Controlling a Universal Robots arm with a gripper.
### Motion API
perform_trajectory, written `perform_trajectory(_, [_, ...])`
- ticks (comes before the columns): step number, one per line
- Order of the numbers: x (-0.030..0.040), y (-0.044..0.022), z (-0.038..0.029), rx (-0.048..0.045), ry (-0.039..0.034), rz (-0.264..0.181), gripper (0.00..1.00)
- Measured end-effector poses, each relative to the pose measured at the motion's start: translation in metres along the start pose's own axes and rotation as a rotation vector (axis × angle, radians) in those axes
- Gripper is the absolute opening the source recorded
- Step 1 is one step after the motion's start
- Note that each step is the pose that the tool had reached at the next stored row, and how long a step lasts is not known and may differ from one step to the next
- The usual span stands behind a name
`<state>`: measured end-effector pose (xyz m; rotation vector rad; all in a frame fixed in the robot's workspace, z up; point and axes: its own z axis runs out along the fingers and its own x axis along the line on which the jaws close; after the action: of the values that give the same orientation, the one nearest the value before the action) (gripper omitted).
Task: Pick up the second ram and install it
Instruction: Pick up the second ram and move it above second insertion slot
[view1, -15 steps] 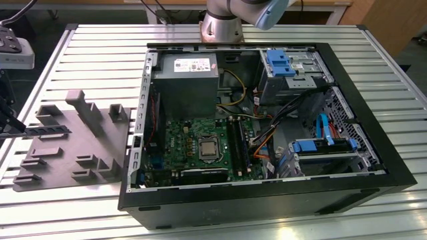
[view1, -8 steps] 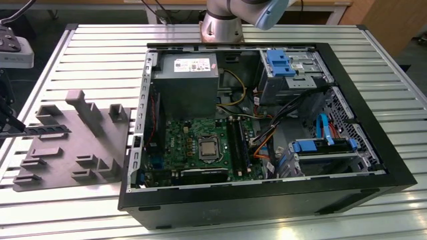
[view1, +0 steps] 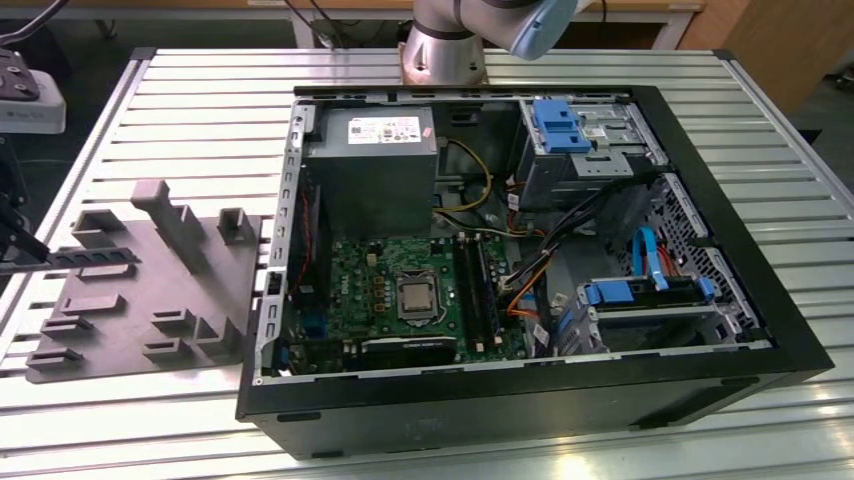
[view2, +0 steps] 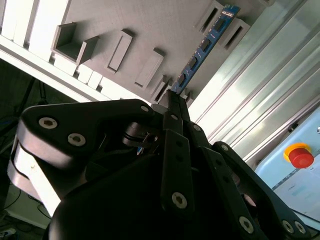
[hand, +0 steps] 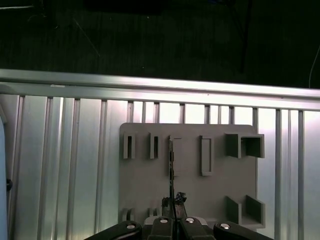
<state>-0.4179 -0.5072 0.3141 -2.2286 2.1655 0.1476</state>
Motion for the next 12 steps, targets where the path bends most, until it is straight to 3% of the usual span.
perform_trajectory(12, [-0.0004,0.0002,-0.0042,0.0000,-0.0012,0.000,0.12])
